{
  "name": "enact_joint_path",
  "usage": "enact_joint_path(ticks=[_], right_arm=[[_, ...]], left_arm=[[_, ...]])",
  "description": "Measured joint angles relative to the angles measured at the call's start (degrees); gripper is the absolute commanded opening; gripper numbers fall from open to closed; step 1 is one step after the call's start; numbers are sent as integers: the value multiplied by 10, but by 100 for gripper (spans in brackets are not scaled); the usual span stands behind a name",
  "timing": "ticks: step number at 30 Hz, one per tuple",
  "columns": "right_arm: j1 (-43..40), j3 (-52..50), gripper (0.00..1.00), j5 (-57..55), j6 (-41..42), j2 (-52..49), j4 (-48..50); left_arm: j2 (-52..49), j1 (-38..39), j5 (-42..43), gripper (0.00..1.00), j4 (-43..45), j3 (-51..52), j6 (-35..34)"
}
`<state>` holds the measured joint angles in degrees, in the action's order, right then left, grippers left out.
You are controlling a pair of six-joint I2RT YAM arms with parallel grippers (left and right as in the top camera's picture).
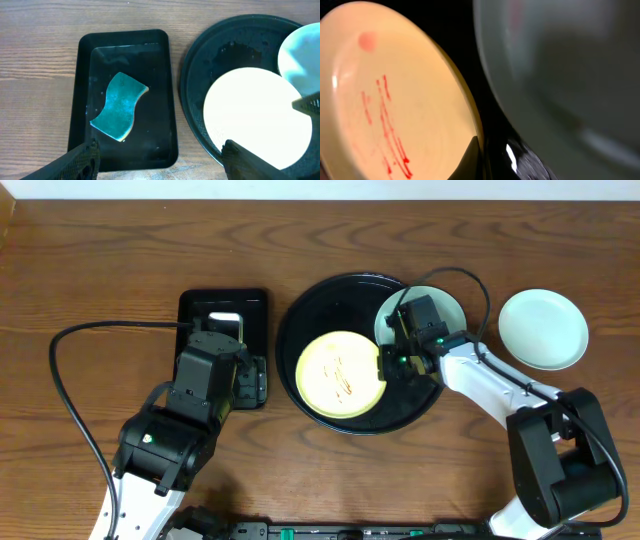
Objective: Clean dirty plates on tray and stack at the side
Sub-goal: 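Reach the right gripper to the yellow plate rim on the round tray, then grasp the sponge in the black tray with the left gripper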
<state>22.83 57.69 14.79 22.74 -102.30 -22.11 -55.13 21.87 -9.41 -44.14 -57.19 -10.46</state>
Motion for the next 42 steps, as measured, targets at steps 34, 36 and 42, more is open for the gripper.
enact_joint_path(ticks=[34, 36, 42], right_arm=[[29, 42, 57, 1, 9, 115, -30], [29, 45, 65, 1, -13, 148, -52], [29, 45, 99, 3, -73, 218, -109]], left_arm=[[-109, -79, -77, 78, 26, 0, 36], [-118, -97, -58, 78, 47, 0, 67], [-163, -153, 42, 83, 66, 0, 171]])
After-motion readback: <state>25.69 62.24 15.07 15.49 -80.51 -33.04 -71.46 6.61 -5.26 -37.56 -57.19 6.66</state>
